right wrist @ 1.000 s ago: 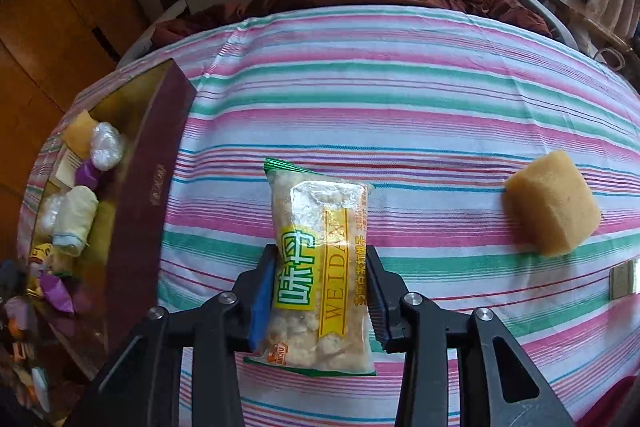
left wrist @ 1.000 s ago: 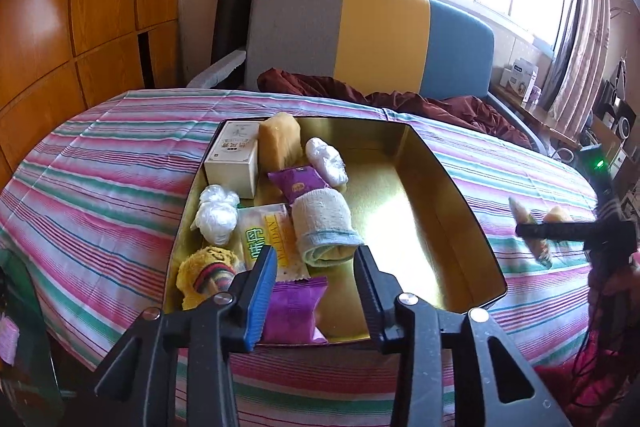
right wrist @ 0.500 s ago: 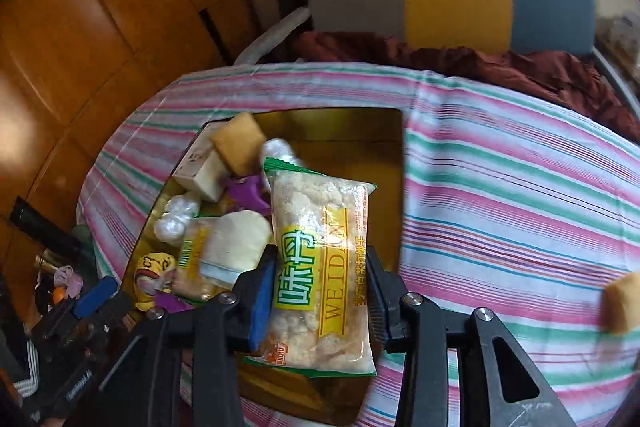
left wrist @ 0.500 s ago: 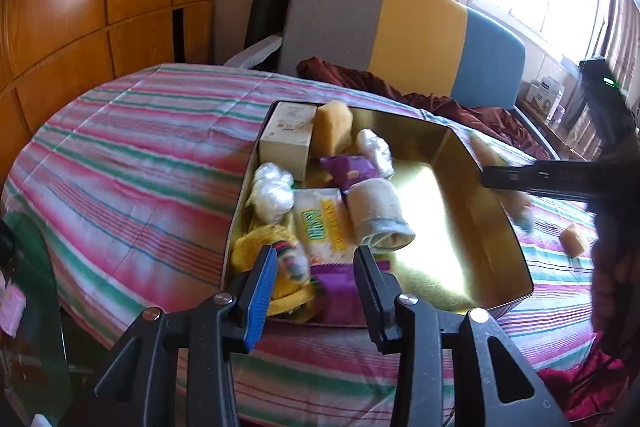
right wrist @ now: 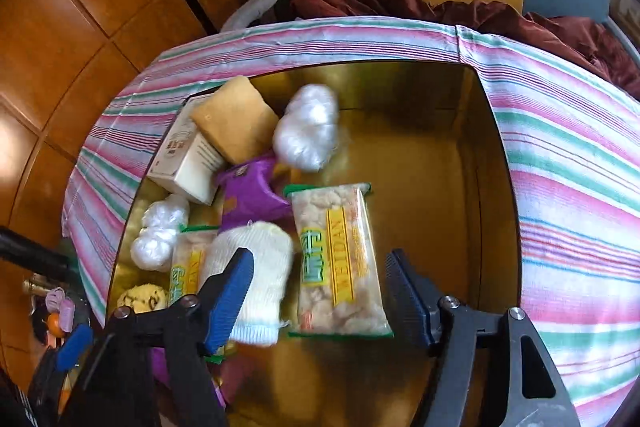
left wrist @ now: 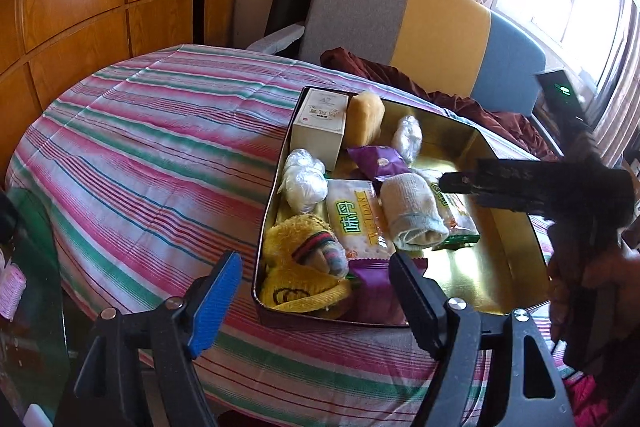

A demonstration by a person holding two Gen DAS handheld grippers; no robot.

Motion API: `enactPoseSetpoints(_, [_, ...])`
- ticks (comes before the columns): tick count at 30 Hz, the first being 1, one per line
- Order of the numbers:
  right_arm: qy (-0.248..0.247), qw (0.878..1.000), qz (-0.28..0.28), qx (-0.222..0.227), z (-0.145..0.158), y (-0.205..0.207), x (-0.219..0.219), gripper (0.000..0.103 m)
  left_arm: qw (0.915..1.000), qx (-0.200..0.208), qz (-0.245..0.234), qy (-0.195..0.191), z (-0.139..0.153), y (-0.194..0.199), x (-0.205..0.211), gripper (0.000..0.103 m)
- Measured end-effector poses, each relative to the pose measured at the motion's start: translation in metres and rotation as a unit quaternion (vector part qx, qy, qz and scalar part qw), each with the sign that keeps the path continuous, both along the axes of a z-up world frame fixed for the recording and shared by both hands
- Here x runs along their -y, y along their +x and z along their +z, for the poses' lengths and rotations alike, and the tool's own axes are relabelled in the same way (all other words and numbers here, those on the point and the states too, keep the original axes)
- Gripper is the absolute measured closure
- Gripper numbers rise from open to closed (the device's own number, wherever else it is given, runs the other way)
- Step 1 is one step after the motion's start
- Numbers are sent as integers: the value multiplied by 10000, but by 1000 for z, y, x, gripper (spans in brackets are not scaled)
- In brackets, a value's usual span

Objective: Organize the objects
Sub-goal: 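Lower the WEIDAN cracker packet into the gold tray and open the right tool, then move both open tools back toward the yellow sponge and green box on the cloth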

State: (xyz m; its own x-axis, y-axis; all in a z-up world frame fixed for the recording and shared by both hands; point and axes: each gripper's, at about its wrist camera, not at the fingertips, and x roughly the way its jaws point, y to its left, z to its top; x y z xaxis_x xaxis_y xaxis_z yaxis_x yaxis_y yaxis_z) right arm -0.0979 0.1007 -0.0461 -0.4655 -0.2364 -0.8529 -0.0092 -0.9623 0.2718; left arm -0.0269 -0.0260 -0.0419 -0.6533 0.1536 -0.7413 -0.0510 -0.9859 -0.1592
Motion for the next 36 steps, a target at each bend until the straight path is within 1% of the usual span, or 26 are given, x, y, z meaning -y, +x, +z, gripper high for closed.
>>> enactPoseSetpoints(4, [42,9998,-10,-183,6,20,-3,27,10000,16,6,-37,0,0,-1,26])
enactPoseSetpoints(6, [91,9995,-11,-293,11,30,-5,21,10000,-22,-44,-74,1,2,-4,26])
enactPoseSetpoints(7, [128,9992,-18,-370,15,37,-6,18,9999,-35,-67,-96,2,2,-6,26])
enactPoseSetpoints(9, [207,9983,-12,-554,21,48,-10,16,9998,-69,-119,-133,4,4,-10,26])
enactPoseSetpoints(11, [257,9973,-15,-695,27,59,-14,11,9996,-99,-186,-171,7,6,-15,26])
enactPoseSetpoints(15, [233,9957,-62,-892,36,81,-32,7,9989,-165,-374,-242,11,11,-26,23])
enactPoseSetpoints(17, [143,9956,-109,-924,38,91,-42,3,9981,-230,-498,-272,14,14,-33,22])
enactPoseSetpoints(20, [75,9951,-275,-946,41,103,-63,2,9969,-314,-646,-321,18,18,-43,21])
enactPoseSetpoints(23, [-15,9940,-551,-948,45,116,-91,2,9954,-358,-815,-340,21,21,-52,21])
enactPoseSetpoints(26, [-57,9911,-943,-939,49,127,-127,2,9942,-360,-958,-342,23,23,-63,21])
enactPoseSetpoints(29, [-159,9846,-1449,-964,54,140,-169,2,9919,-381,-1167,-336,25,24,-77,21])
enactPoseSetpoints(33, [-276,9670,-2319,-1020,59,161,-234,1,9880,-380,-1463,-323,28,25,-96,21])
enactPoseSetpoints(36, [-138,9481,-2961,-1146,66,181,-279,0,9850,-338,-1666,-300,28,24,-111,21])
